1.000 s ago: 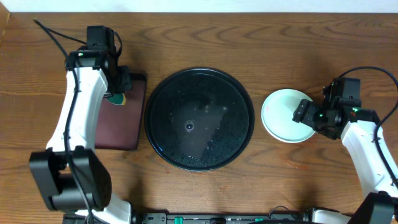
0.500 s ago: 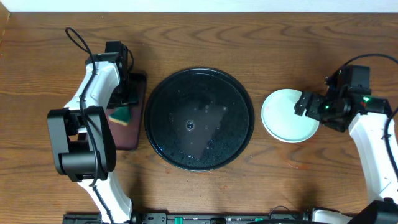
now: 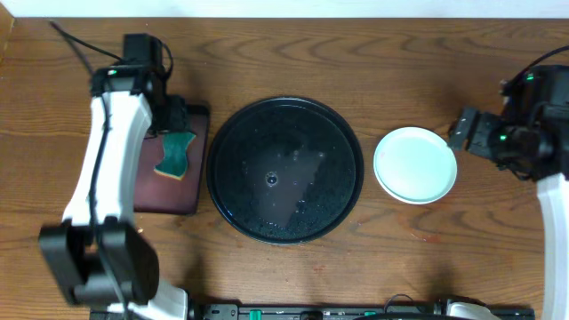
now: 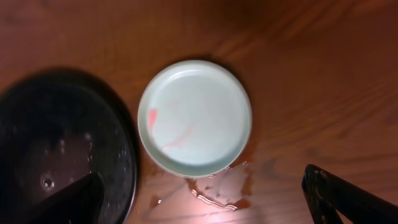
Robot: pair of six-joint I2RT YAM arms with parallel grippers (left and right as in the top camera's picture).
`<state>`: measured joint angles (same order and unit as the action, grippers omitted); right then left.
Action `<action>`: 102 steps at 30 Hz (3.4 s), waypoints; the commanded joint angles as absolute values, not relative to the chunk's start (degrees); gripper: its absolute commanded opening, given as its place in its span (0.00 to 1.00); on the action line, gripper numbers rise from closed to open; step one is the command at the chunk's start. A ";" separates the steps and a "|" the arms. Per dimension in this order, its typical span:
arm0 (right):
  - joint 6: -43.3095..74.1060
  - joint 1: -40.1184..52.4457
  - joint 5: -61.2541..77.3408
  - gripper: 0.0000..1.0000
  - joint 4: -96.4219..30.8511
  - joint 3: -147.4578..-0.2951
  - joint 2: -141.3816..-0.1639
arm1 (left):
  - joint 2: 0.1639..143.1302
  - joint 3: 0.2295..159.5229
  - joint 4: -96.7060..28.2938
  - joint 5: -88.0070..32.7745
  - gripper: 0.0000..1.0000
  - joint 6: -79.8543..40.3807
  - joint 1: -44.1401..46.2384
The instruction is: Clean dirty plates on tray and stack at the side
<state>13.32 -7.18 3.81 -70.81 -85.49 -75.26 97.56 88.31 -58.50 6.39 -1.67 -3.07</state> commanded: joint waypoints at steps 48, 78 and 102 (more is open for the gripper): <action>8.05 -7.86 2.02 0.99 -18.06 -22.33 -12.51 | 92.27 89.27 -58.92 6.72 0.73 -1.74 -3.20; 8.25 -5.91 2.42 0.99 -4.05 -0.30 -0.27 | 92.27 89.27 -58.92 6.72 0.74 -1.74 -3.20; 8.25 -5.91 2.42 0.99 -4.05 -0.32 -0.30 | 92.27 89.27 -58.92 6.70 0.74 -1.74 -3.20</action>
<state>8.47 -6.44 1.96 -4.19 -0.64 -0.84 92.05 88.95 -58.70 6.39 -1.65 -3.07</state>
